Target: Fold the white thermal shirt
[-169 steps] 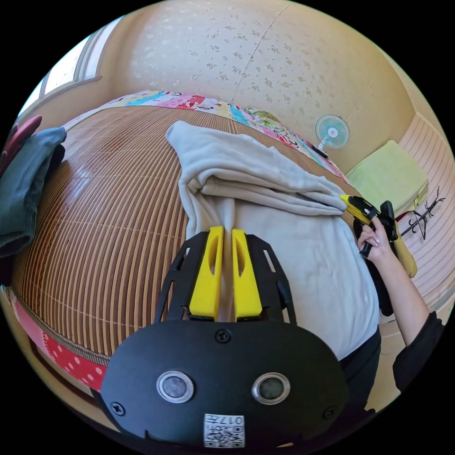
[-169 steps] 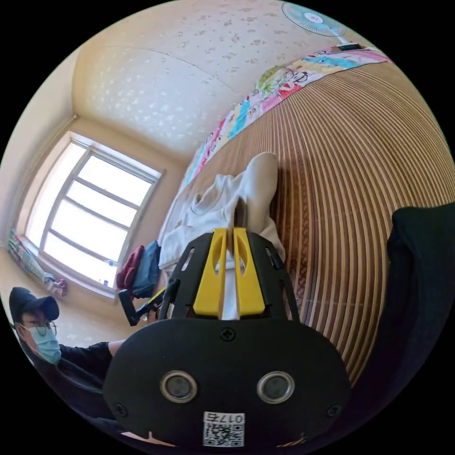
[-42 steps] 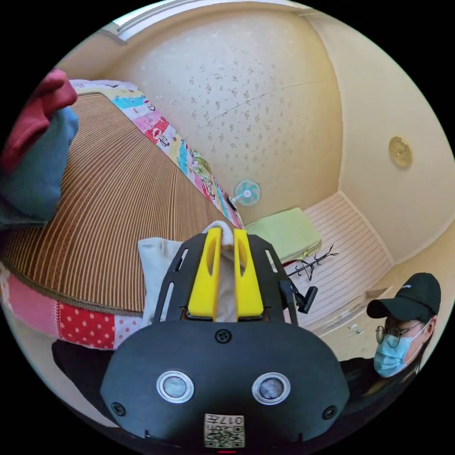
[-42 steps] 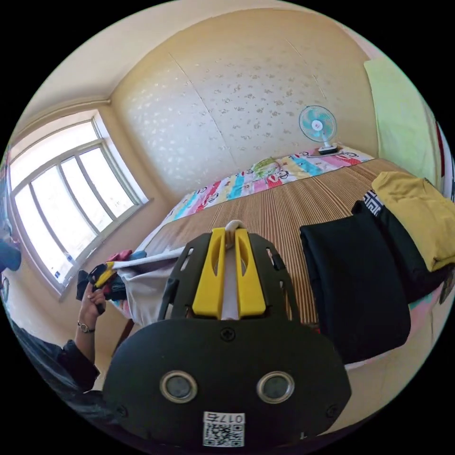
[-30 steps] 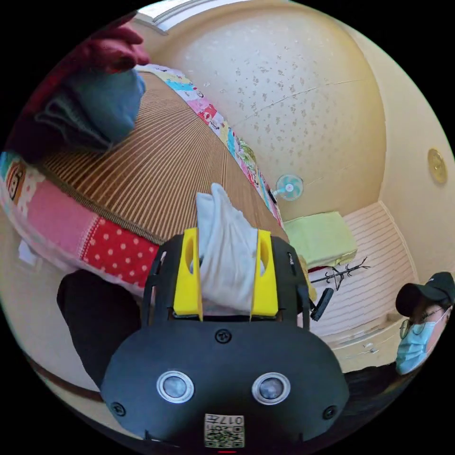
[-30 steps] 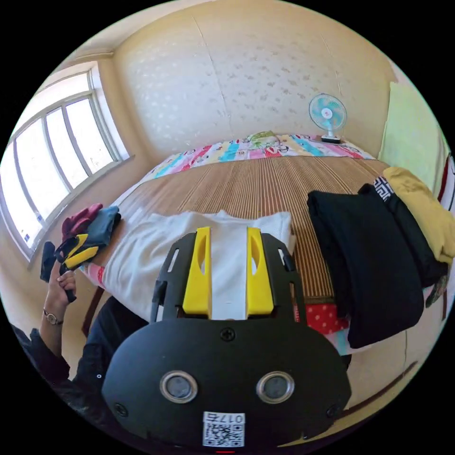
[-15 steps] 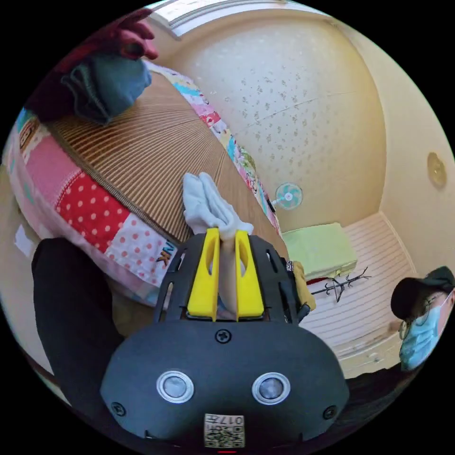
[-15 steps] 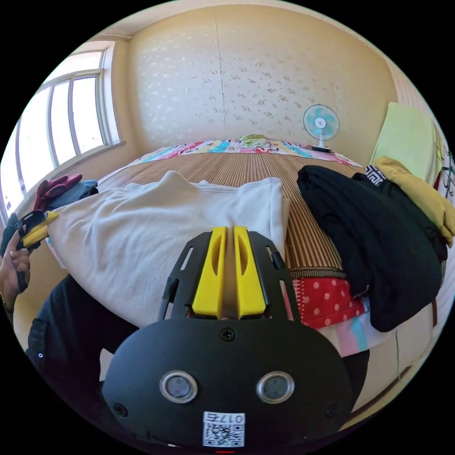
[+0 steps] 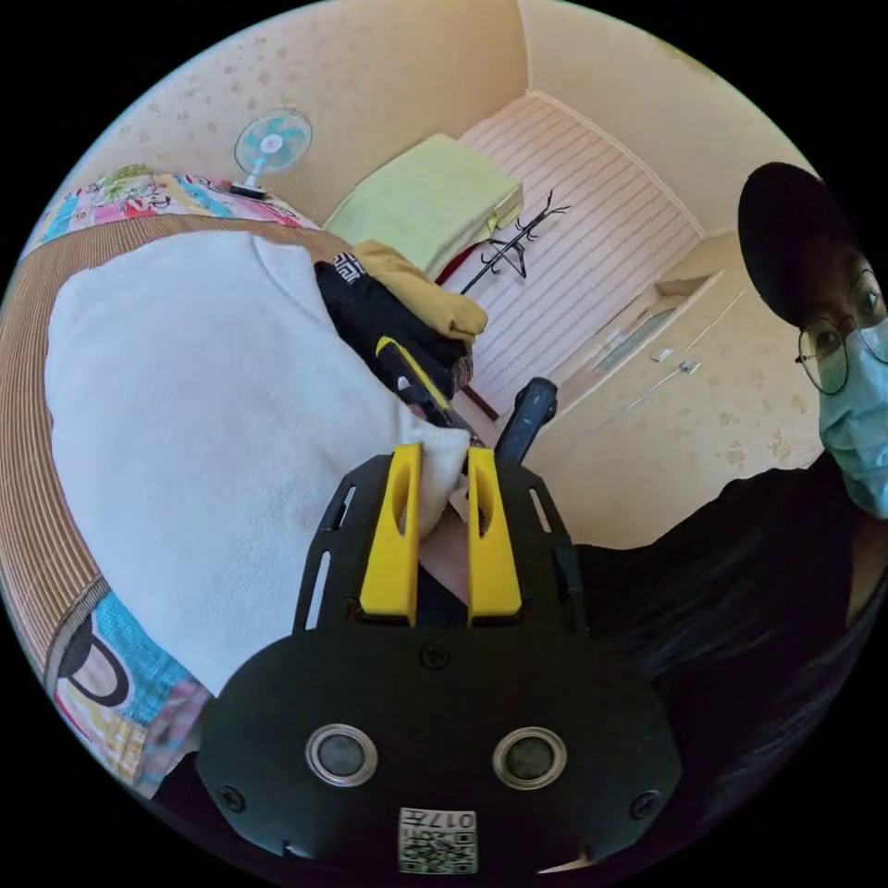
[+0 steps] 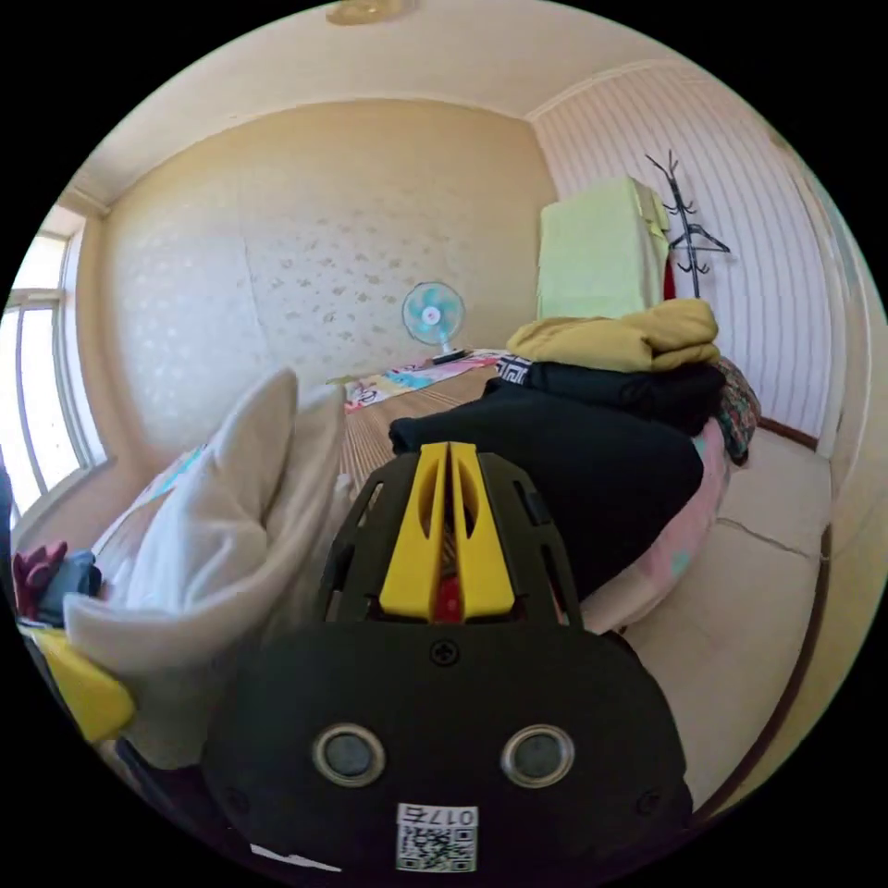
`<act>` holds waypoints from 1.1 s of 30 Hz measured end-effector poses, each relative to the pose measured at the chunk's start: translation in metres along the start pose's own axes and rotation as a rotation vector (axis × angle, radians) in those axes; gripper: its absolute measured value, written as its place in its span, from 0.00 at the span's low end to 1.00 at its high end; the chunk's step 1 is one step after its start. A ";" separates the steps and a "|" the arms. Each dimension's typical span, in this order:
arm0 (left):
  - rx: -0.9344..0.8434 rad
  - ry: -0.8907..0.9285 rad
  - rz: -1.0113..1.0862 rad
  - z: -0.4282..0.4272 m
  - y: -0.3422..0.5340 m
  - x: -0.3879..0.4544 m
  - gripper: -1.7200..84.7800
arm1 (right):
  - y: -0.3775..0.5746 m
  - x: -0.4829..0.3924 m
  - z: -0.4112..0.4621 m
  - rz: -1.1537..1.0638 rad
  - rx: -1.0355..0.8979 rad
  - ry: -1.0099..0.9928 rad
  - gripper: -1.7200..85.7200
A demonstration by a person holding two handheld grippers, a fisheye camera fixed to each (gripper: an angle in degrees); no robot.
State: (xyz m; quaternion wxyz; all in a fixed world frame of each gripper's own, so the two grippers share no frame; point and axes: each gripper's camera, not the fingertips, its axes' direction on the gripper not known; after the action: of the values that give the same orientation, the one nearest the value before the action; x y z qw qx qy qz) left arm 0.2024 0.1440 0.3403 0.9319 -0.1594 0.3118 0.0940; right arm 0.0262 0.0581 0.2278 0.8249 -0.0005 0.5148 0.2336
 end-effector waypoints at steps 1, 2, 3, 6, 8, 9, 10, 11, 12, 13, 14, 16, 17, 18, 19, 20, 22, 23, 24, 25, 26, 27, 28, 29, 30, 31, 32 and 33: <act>0.038 -0.009 0.008 -0.010 0.008 -0.001 0.11 | -0.003 0.008 0.000 0.036 0.005 -0.002 0.03; 0.087 -0.038 -0.007 -0.027 0.016 -0.003 0.11 | -0.009 0.021 0.001 0.089 0.006 -0.032 0.02; 0.114 -0.057 -0.020 -0.037 0.020 -0.005 0.11 | -0.013 0.029 0.004 0.115 -0.004 -0.087 0.02; 0.239 -0.195 -0.132 -0.091 0.042 -0.019 0.15 | -0.027 0.034 0.010 0.117 -0.017 -0.172 0.03; 0.310 -0.353 -0.316 -0.129 0.065 -0.041 0.21 | -0.038 0.032 0.012 0.097 -0.018 -0.179 0.03; 0.322 -0.379 -0.355 -0.136 0.071 -0.047 0.23 | -0.044 0.033 0.015 0.095 -0.029 -0.182 0.03; 0.332 -0.395 -0.423 -0.146 0.082 -0.061 0.25 | -0.047 0.033 0.016 0.095 -0.037 -0.186 0.03; 0.319 -0.359 -0.484 -0.151 0.090 -0.078 0.26 | -0.054 0.036 0.019 0.097 -0.054 -0.197 0.03; 0.306 -0.327 -0.516 -0.150 0.093 -0.088 0.26 | -0.061 0.039 0.021 0.102 -0.070 -0.206 0.03; 0.274 -0.259 -0.584 -0.146 0.099 -0.107 0.27 | -0.065 0.042 0.022 0.104 -0.076 -0.210 0.03; 0.244 -0.188 -0.646 -0.139 0.105 -0.125 0.28 | -0.073 0.048 0.023 0.109 -0.085 -0.216 0.03; 0.219 -0.081 -0.713 -0.127 0.111 -0.147 0.28 | -0.084 0.058 0.023 0.119 -0.088 -0.227 0.03; 0.229 0.007 -0.751 -0.121 0.114 -0.160 0.27 | -0.092 0.066 0.022 0.124 -0.089 -0.236 0.03; 0.235 0.058 -0.761 -0.118 0.114 -0.166 0.27 | -0.101 0.074 0.022 0.125 -0.096 -0.245 0.04; 0.246 0.139 -0.778 -0.116 0.113 -0.176 0.25 | -0.106 0.078 0.022 0.124 -0.102 -0.251 0.04; 0.243 0.170 -0.806 -0.118 0.112 -0.184 0.23 | -0.116 0.087 0.022 0.119 -0.119 -0.263 0.05; 0.234 0.205 -0.825 -0.126 0.108 -0.189 0.20 | -0.134 0.102 0.019 0.103 -0.145 -0.288 0.06; 0.235 0.244 -0.834 -0.135 0.107 -0.190 0.17 | -0.148 0.115 0.016 0.096 -0.162 -0.306 0.07; 0.247 0.270 -0.836 -0.141 0.106 -0.189 0.16 | -0.165 0.131 0.012 0.095 -0.184 -0.329 0.09; 0.286 0.328 -0.839 -0.153 0.105 -0.186 0.14 | -0.173 0.140 0.010 0.099 -0.196 -0.345 0.10; 0.308 0.365 -0.828 -0.164 0.100 -0.181 0.13 | -0.193 0.160 0.004 0.114 -0.221 -0.404 0.12; 0.309 0.369 -0.815 -0.170 0.096 -0.177 0.13 | -0.215 0.183 0.000 0.121 -0.257 -0.504 0.15; 0.301 0.357 -0.785 -0.182 0.086 -0.168 0.13 | -0.225 0.194 0.000 0.121 -0.285 -0.560 0.16; 0.293 0.334 -0.759 -0.193 0.077 -0.158 0.12 | -0.245 0.216 0.006 0.149 -0.373 -0.663 0.17; 0.291 0.322 -0.749 -0.199 0.073 -0.153 0.12 | -0.261 0.239 0.017 0.215 -0.483 -0.768 0.20; 0.288 0.306 -0.733 -0.210 0.067 -0.144 0.12 | -0.266 0.251 0.023 0.257 -0.533 -0.829 0.21; 0.287 0.295 -0.720 -0.220 0.061 -0.137 0.12 | -0.273 0.272 0.032 0.340 -0.602 -0.962 0.22; 0.286 0.292 -0.716 -0.225 0.059 -0.133 0.12 | -0.276 0.288 0.037 0.404 -0.651 -1.047 0.23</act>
State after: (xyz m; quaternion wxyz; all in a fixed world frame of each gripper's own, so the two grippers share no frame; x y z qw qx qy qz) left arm -0.0425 0.1088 0.2382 0.8645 -0.1383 0.3755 -0.3041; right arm 0.2680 -0.0680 -0.0661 0.8643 -0.0398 -0.0627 0.4975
